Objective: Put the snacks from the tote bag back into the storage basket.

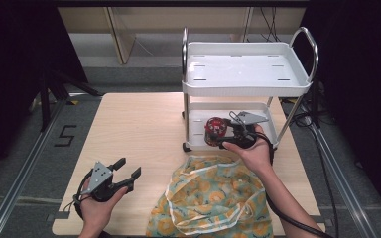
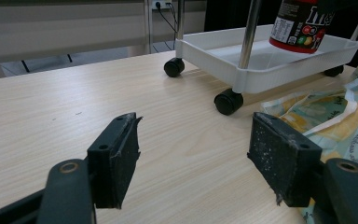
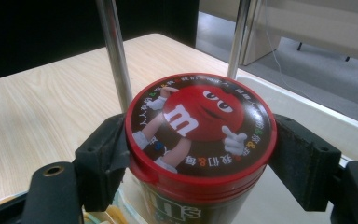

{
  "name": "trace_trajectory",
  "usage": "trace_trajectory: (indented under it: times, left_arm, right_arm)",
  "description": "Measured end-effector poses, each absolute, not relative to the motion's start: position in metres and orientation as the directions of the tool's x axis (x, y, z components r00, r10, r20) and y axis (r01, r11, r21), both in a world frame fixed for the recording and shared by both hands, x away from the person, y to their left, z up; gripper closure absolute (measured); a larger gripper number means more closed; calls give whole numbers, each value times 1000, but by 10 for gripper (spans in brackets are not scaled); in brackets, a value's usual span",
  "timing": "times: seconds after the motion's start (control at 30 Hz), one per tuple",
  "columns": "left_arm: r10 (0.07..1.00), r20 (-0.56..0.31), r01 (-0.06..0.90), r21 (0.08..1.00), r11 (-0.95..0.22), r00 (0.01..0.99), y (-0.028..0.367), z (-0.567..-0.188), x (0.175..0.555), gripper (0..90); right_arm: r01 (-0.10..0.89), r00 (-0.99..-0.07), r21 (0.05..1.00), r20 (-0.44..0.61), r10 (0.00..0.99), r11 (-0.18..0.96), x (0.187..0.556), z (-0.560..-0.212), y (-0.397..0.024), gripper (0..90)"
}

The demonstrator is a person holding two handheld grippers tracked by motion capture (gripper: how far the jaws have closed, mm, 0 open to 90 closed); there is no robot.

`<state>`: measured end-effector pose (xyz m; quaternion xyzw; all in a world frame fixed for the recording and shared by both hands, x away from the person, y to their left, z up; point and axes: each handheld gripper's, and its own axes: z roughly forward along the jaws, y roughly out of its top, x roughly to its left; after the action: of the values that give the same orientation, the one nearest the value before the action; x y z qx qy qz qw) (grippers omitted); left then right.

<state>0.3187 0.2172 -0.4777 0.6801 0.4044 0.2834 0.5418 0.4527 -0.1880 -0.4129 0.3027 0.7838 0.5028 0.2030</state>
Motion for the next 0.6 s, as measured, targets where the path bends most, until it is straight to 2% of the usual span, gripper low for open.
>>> trace_trajectory:
  times: [0.1, 0.13, 0.17, 0.2, 0.4, 0.5, 0.53, 0.6]
  left_arm:
    - [858, -54, 244, 966, -84, 511, 217, -478, 319, 325]
    - [858, -53, 243, 966, -85, 511, 217, -478, 319, 325]
    - [858, -53, 243, 966, -85, 511, 217, -478, 319, 325]
    - [859, -51, 244, 966, -87, 510, 217, -478, 319, 325]
    - [857, -51, 243, 966, -88, 513, 216, -478, 319, 325]
    - [858, -53, 243, 966, -85, 511, 217, -478, 319, 325]
    - [858, -53, 243, 966, -85, 511, 217, -478, 319, 325]
    - [858, -54, 244, 966, -85, 511, 217, -478, 319, 325]
  right_arm:
    - [274, -738, 909, -10, 675, 313, 454, -415, -186, 262]
    - [325, -734, 901, 50, 677, 287, 451, -415, -183, 261]
    - [325, -734, 901, 50, 677, 287, 451, -415, -183, 261]
    - [270, -739, 911, -12, 674, 312, 455, -415, -185, 261]
    - [283, -737, 913, 10, 676, 295, 455, -412, -181, 262]
    - [261, -740, 914, -17, 672, 311, 459, -409, -181, 261]
    - [296, -738, 910, 25, 674, 291, 457, -409, -179, 261]
    - [257, -745, 917, -13, 667, 305, 460, -409, -179, 262]
